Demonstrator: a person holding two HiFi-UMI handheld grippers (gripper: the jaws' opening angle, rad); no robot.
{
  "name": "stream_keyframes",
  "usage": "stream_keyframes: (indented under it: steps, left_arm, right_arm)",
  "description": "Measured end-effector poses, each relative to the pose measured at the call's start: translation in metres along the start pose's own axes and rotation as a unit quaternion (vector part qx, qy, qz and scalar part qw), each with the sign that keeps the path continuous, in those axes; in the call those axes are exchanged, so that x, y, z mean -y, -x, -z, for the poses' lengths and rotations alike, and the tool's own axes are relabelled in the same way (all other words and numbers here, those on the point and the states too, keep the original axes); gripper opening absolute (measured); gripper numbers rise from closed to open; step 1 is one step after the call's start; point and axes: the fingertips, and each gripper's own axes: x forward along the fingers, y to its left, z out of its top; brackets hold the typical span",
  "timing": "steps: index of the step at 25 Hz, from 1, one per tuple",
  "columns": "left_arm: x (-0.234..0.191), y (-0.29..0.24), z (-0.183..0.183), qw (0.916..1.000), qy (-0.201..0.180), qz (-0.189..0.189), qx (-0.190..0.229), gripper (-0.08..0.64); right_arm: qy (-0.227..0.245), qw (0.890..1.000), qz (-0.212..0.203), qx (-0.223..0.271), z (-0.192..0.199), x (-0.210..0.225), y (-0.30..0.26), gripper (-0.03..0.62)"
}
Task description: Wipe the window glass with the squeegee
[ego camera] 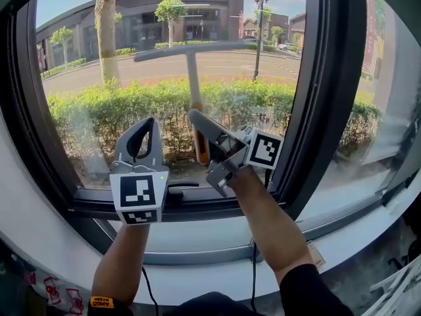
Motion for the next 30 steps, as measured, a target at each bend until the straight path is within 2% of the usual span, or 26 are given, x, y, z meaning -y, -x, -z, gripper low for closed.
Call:
stream_keyframes:
  steps: [5,16,24,30]
  left_arm:
    - [0.024,0.007,0.017,0.9999,0.006,0.003,-0.015,0.006]
    - [0.085,0.029,0.096,0.9945,0.053,0.019,-0.088,0.007]
    - [0.101,0.039,0.129,0.9905,0.063,0.027,-0.12,0.008]
    - [0.107,0.041,0.141,0.9887,0.065,0.031,-0.131,0.008]
  right_arm:
    - [-0.023,1.0,-0.001,-0.003,0.023,0.003,0.03,0.051]
    - [-0.082,0.996,0.044,-0.012,0.096,0.029,0.123,0.054]
    - [-0.111,0.991,0.069,-0.011,0.128,0.038,0.161,0.054]
    - [-0.115,0.991,0.071,-0.017,0.133,0.041,0.166,0.055]
